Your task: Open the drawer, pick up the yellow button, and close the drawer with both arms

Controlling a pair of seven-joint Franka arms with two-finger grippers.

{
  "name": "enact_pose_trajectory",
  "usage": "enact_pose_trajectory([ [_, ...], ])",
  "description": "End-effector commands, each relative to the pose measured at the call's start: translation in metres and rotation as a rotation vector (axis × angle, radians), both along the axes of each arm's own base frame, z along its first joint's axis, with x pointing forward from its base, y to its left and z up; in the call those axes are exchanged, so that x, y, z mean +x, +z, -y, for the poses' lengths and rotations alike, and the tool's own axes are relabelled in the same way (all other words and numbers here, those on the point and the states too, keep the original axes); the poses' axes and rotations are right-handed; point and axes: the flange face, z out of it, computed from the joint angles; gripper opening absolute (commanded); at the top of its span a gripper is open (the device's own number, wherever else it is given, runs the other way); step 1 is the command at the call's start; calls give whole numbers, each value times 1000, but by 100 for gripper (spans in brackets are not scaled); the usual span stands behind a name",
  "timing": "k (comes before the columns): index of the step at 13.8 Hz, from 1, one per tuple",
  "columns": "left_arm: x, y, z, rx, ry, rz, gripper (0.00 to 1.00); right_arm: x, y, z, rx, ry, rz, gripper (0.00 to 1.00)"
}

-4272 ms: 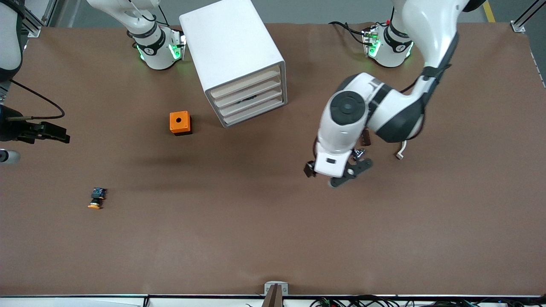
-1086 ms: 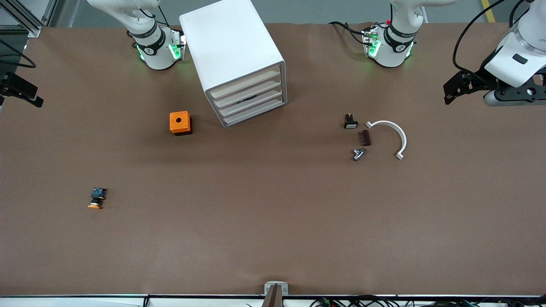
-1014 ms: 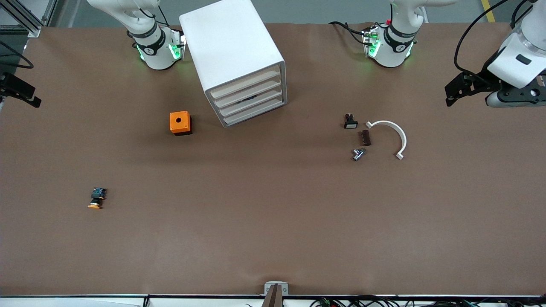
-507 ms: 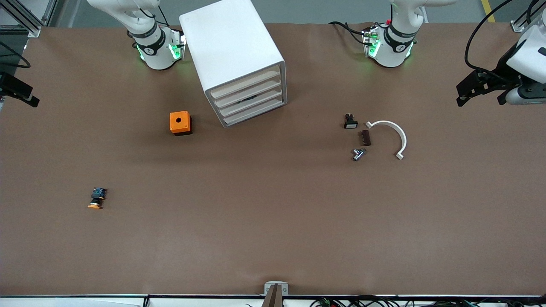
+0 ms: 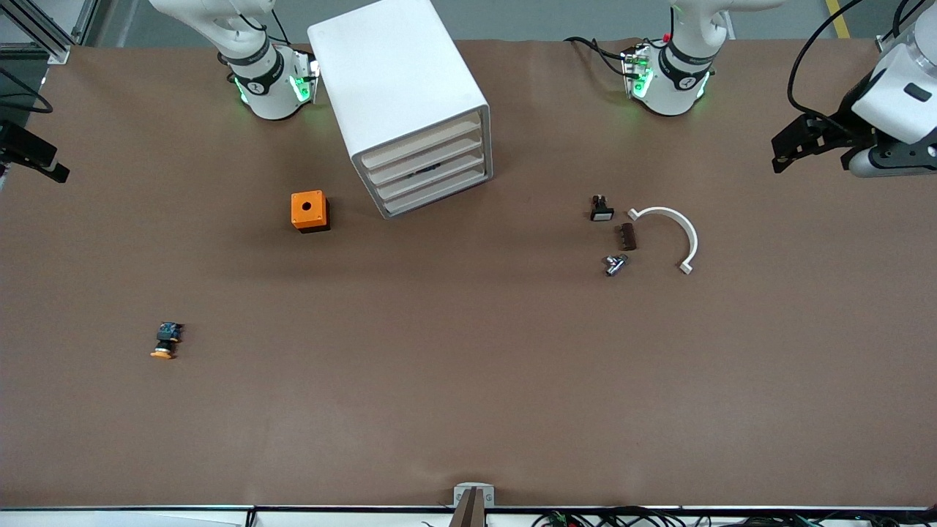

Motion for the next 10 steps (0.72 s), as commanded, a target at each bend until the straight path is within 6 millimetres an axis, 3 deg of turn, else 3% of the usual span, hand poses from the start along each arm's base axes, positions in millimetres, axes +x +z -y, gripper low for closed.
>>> enact_pose_trajectory([
  [1, -10, 5, 1, -11, -26, -10, 100, -7, 3, -5, 12, -13, 13, 100],
  [8, -4, 9, -37, -45, -21, 10, 100, -7, 2, -3, 5, -13, 10, 100],
  [10, 1, 13, -36, -61, -6, 18, 100, -7, 2, -1, 4, -16, 10, 100],
])
